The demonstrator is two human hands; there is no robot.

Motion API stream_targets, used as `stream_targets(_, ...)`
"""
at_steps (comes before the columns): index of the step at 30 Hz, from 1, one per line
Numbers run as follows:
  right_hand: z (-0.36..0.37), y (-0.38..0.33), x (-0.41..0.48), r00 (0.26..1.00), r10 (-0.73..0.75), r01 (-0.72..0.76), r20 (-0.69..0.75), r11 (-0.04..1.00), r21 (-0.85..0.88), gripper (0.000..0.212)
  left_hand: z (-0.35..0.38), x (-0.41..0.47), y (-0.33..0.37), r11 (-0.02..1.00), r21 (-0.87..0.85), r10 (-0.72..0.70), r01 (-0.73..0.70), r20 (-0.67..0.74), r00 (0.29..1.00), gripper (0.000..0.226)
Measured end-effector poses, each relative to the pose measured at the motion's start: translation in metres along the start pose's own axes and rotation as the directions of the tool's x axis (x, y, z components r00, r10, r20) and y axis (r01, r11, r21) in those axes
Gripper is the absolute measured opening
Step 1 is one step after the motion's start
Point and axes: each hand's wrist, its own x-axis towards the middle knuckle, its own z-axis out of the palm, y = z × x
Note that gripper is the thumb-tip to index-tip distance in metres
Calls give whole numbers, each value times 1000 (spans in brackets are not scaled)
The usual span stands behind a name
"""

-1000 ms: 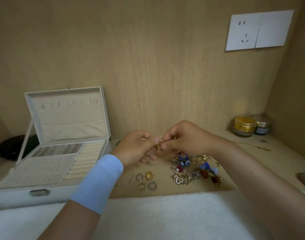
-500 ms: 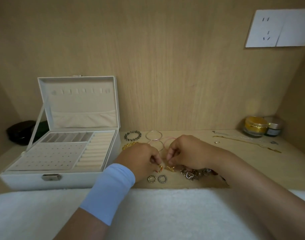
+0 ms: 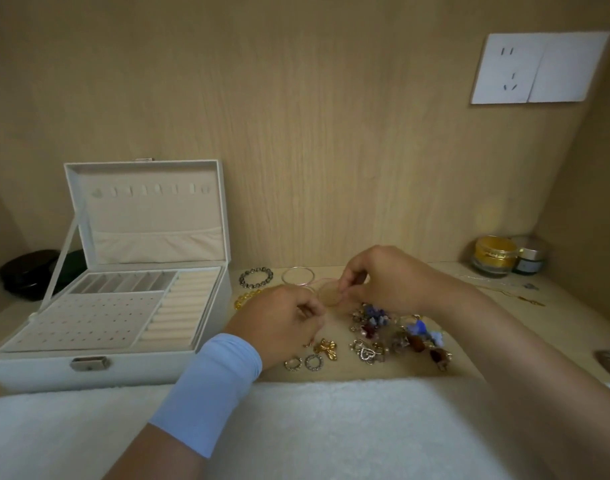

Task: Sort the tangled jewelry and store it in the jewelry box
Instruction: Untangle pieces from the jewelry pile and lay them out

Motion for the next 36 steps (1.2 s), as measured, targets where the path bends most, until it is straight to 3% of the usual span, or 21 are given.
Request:
stream_targets(3,-30,25,2,993,55,-51,-109,998,40,9,-6,15,15,996,-89,1,-7,-63,998,6)
stream_targets(6,-46,55,-1,983,142,-139,-115,990,32,13,-7,42,35,993,-104,52,-55,-36,998,8)
stream_targets(10,-48,83,-4,969,247,-248,-20,967,-49,13,10,82,57,992,-111,70,-62,71,995,7)
stream_targets(15,-37,99,-4,958,262,-257,119,965,-59,7,47,106,67,998,-35,55,-49,197,979,10)
stream_targets(18,-35,103,-2,955,267,-264,130,964,-38,7,62,108,66,996,-20,89,-87,192,977,12)
stream_targets(22,-28,101,0,935,291,-274,203,956,-107,25,66,107,60,994,-38,112,-107,223,968,14)
stream_targets(28,-35,106,-2,936,308,-291,174,950,-115,18,62,109,57,984,-101,159,-146,144,977,13)
stream_targets(32,-41,109,-5,932,332,-327,143,943,-52,14,63,105,67,982,-63,188,-178,233,954,7)
stream_targets(36,-40,103,-4,901,363,-349,237,932,-102,29,69,104,71,978,50,180,-202,284,942,9)
